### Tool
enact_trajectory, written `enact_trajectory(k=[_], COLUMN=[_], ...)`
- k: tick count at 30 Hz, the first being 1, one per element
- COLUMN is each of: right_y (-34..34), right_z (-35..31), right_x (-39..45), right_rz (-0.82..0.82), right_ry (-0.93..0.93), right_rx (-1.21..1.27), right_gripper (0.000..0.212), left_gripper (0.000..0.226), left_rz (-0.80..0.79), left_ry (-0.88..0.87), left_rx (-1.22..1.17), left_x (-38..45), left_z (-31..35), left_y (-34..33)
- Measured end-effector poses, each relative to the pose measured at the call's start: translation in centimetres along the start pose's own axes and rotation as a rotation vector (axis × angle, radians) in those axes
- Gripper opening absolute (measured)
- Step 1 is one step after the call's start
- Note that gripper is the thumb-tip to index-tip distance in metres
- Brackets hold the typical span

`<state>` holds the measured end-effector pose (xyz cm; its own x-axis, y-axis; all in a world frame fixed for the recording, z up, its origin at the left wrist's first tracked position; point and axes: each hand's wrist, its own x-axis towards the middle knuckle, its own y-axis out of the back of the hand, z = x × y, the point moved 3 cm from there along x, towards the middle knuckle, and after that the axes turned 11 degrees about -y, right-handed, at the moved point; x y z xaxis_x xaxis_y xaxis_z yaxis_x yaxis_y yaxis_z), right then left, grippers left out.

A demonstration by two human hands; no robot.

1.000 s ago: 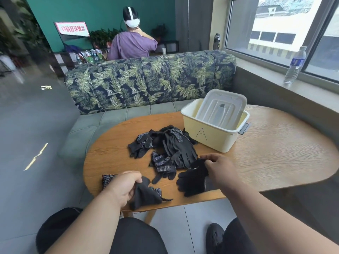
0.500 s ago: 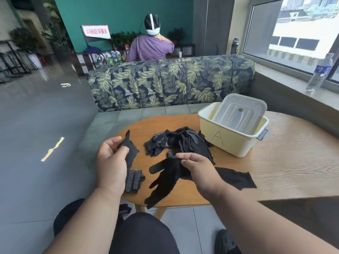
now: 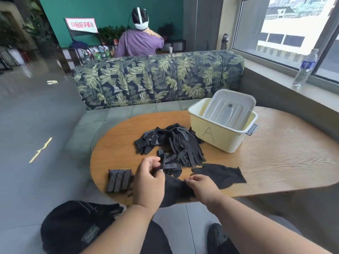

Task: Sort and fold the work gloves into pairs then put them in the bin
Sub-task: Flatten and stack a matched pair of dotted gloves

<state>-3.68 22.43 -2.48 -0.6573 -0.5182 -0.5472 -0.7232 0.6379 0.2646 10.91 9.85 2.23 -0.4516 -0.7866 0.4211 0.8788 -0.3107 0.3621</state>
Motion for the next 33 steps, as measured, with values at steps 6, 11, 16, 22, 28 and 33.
enact_trajectory(k=[6,11,16,22,28,33], right_y=[-0.2,-0.1,-0.2,-0.2,0.3,0.6], right_z=[-0.2,0.5,0.2,0.7,1.1,1.1], right_x=[0.1,1.2,1.5,1.4,1.6,1.5], right_rz=[-0.073,0.027,0.074,0.046,0.060,0.058], right_ry=[0.017,0.079,0.087,0.086,0.069,0.052], right_rx=[0.078,-0.187,-0.157,-0.081,-0.024,0.036], right_gripper=[0.028,0.025,0.023,0.022,0.021,0.025], left_gripper=[0.052,0.050,0.054,0.033,0.007,0.014], left_rz=[-0.577,-0.474,-0.489,-0.468,-0.425,-0.473], left_ry=[-0.178,-0.166,-0.206,-0.206,-0.288,-0.364], left_rx=[0.287,0.280,0.452,0.509,0.491,0.486], left_x=[-4.8,-4.5,-4.2,-4.2,-4.1,-4.7], left_z=[-2.9,-3.5,-5.0,-7.6,-7.8,-7.1], left_y=[-5.6,-4.2,-2.0,0.1,0.0,0.1])
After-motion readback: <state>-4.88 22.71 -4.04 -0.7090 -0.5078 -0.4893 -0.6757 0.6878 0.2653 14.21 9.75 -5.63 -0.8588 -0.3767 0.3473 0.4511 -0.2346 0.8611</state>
